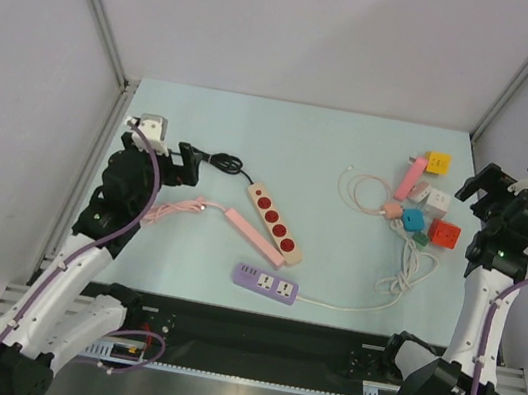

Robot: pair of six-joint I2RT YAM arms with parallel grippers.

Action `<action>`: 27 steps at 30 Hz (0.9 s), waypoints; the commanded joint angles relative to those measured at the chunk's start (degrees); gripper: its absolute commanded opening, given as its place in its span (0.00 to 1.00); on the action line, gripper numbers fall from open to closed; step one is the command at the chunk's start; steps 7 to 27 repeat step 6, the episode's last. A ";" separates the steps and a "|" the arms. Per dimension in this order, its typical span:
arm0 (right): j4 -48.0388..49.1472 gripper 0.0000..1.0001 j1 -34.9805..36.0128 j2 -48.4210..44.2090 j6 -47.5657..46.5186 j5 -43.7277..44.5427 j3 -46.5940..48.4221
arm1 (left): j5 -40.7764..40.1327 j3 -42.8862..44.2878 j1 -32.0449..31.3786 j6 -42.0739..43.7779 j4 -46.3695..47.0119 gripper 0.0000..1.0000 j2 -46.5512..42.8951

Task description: Pull the plug off the socket

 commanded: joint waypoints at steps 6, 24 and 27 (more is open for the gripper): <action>1.92 1.00 -0.31 -0.87 -1.87 2.18 -1.42 | 0.71 -0.70 0.23 2.71 -1.60 0.99 -1.86; 1.92 1.00 -0.31 -0.87 -1.87 2.18 -1.42 | 0.71 -0.70 0.23 2.71 -1.60 0.99 -1.86; 1.92 1.00 -0.31 -0.87 -1.87 2.18 -1.42 | 0.71 -0.70 0.23 2.71 -1.60 0.99 -1.86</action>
